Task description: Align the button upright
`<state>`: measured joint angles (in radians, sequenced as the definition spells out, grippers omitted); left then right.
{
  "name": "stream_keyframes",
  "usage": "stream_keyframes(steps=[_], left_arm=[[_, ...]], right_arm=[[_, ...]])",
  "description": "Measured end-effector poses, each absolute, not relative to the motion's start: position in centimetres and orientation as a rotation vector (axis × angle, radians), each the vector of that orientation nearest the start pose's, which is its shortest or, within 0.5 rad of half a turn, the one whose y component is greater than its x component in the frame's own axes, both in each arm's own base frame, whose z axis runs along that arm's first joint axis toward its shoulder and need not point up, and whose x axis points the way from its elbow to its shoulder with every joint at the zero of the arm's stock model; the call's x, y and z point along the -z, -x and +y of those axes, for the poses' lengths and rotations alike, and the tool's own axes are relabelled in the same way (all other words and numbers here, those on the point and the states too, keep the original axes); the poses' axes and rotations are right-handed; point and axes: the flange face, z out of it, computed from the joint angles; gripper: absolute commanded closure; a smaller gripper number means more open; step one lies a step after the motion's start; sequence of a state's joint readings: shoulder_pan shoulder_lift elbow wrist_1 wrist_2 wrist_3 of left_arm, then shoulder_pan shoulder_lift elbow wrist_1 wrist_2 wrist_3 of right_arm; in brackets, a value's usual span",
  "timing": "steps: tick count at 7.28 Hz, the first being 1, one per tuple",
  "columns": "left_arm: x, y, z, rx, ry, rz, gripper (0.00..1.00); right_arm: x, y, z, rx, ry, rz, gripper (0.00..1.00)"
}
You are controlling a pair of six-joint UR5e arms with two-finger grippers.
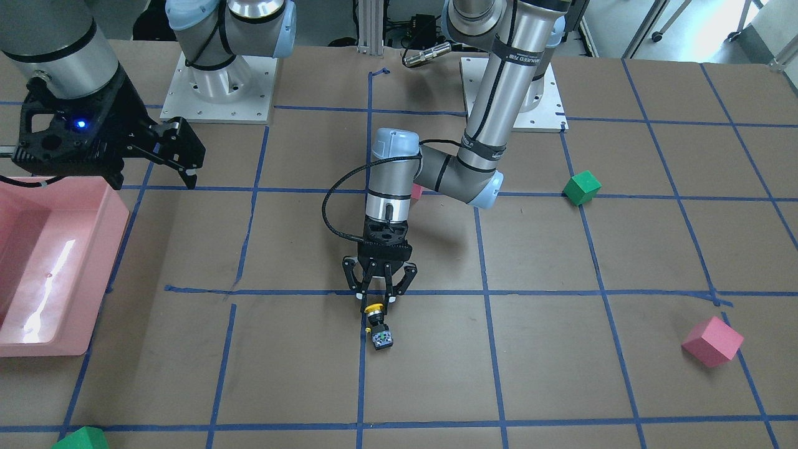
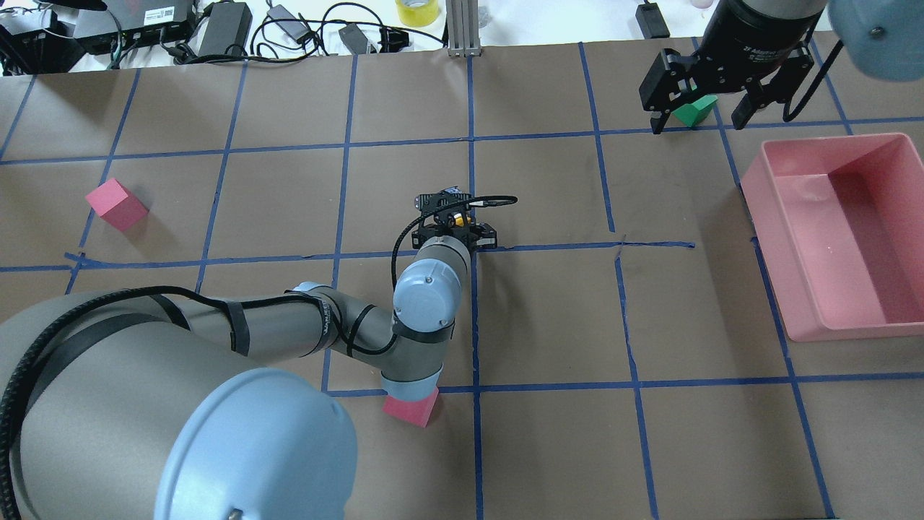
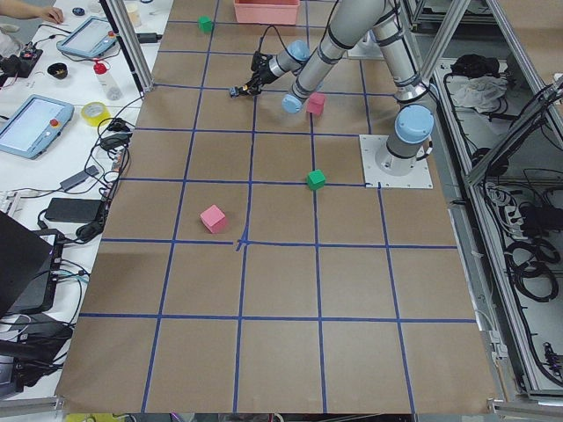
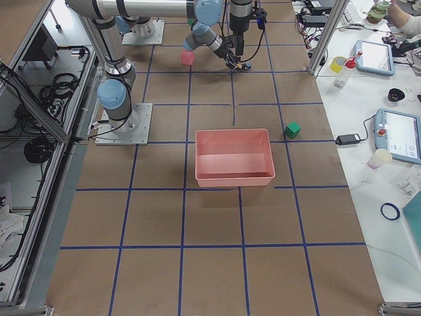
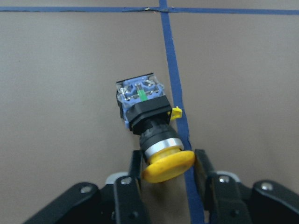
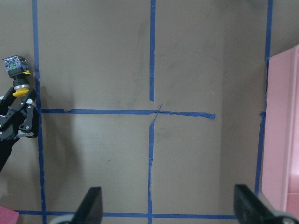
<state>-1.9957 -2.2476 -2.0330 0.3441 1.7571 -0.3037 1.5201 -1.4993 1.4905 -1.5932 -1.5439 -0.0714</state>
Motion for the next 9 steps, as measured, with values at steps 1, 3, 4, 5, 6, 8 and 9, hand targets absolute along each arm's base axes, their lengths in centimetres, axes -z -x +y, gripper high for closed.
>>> stream_keyframes(steps=[1, 3, 4, 5, 6, 8, 9], left_arm=[[-14.3, 34.0, -47.3, 1.251, -0.071, 2.998, 1.00], [-16.2, 34.1, -47.4, 1.183, -0.064, 3.011, 1.00], [-17.6, 34.2, -47.4, 1.110, -0.048, 3.031, 1.00], [-19.1, 34.5, -47.8, 1.014, -0.025, 3.063, 1.00], [-21.2, 35.1, -48.8, 0.876, 0.006, 3.105, 1.00], [-26.6, 36.2, -51.6, 0.522, 0.070, 3.205, 1.00], [-28.4, 35.2, -53.0, 0.331, 0.123, 3.277, 1.00]], right_arm=[[-49.3, -11.0, -53.2, 0.050, 0.034, 3.112, 0.00], [-49.2, -11.0, -53.3, 0.049, 0.035, 3.110, 0.00], [-49.2, -11.0, -53.3, 0.054, 0.035, 3.110, 0.00], [-49.3, -11.0, -53.5, 0.075, 0.036, 3.111, 0.00], [-49.5, -10.9, -53.6, 0.103, 0.036, 3.113, 0.00], [-49.5, -10.9, -53.8, 0.120, 0.042, 3.116, 0.00], [-49.4, -10.9, -53.9, 0.118, 0.047, 3.115, 0.00]])
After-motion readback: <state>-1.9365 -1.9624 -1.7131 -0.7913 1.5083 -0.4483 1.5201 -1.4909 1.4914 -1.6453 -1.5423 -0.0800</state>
